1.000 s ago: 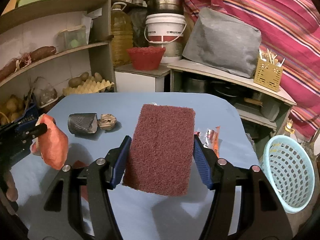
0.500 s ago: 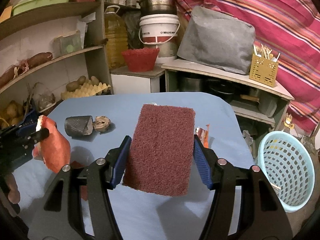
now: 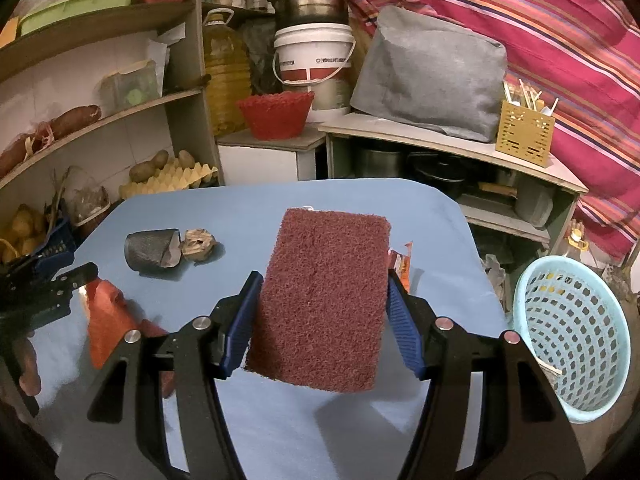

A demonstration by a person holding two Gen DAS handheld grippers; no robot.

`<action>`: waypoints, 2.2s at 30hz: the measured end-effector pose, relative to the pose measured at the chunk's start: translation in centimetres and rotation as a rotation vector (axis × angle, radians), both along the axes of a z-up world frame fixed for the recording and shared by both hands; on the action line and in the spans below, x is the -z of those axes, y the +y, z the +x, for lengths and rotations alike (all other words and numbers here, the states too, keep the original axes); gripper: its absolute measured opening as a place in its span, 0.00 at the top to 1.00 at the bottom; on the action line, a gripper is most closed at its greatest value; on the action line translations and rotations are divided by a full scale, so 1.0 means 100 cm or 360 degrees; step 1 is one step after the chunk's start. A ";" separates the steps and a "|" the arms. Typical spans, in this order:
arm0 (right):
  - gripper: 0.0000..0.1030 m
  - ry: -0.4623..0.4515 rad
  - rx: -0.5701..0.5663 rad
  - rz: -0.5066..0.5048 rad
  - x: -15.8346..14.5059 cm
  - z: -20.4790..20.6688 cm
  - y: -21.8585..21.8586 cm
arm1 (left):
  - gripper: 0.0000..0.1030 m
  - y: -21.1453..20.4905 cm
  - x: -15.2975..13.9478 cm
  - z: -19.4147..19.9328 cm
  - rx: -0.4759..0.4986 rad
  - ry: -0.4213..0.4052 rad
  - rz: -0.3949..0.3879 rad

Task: Collect trash
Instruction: 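Grasp the orange printed snack packet with the left tool while the right tool holds the pad, then carry the pad with the right tool while the left tool carries the orange packet to the wastebasket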

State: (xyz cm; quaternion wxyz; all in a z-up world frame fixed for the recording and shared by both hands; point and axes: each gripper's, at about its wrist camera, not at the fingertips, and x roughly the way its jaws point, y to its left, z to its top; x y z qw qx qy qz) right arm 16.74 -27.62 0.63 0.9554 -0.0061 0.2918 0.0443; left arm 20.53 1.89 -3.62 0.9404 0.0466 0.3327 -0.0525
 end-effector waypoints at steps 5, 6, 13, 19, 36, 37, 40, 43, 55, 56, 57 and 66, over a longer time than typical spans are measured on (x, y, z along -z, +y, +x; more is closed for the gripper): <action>0.41 0.0006 -0.0002 0.0003 0.001 0.002 0.000 | 0.40 0.014 0.007 -0.002 -0.0029 0.0044 0.0000; 0.41 0.0010 -0.0004 0.0002 0.001 0.002 0.001 | 0.40 0.013 0.010 -0.003 -0.0025 0.0057 -0.0002; 0.41 0.0022 -0.0010 -0.0022 0.004 0.004 0.006 | 0.40 -0.020 0.014 -0.020 0.0060 0.0075 0.0022; 0.41 0.0027 0.0004 -0.0021 0.005 0.003 0.000 | 0.40 -0.036 0.037 -0.037 -0.0015 0.0184 0.0038; 0.41 0.0016 0.0007 0.0012 0.004 -0.001 -0.007 | 0.60 -0.039 0.052 -0.029 -0.0060 0.0234 -0.0017; 0.41 0.0010 0.0006 0.0009 0.003 -0.001 -0.007 | 0.66 -0.037 0.051 -0.027 -0.0070 0.0236 -0.0022; 0.41 0.0004 0.0005 0.0002 0.003 0.000 -0.007 | 0.79 -0.032 0.047 -0.021 -0.0080 0.0258 -0.0061; 0.41 0.0008 0.0004 -0.0004 0.004 0.001 -0.005 | 0.86 -0.027 0.040 -0.019 -0.0090 0.0251 -0.0076; 0.41 0.0003 0.0018 -0.0005 0.006 -0.001 -0.007 | 0.89 -0.031 0.005 -0.028 -0.0043 0.0049 -0.0012; 0.41 0.0000 0.0022 -0.0005 0.006 -0.001 -0.008 | 0.89 -0.032 0.004 -0.029 -0.0041 0.0037 -0.0007; 0.41 -0.0002 0.0024 -0.0006 0.006 -0.001 -0.009 | 0.89 -0.032 0.001 -0.031 -0.0037 0.0015 0.0000; 0.41 -0.0027 0.0045 0.0025 0.002 -0.003 -0.016 | 0.89 -0.038 -0.020 -0.036 -0.0031 -0.0093 0.0014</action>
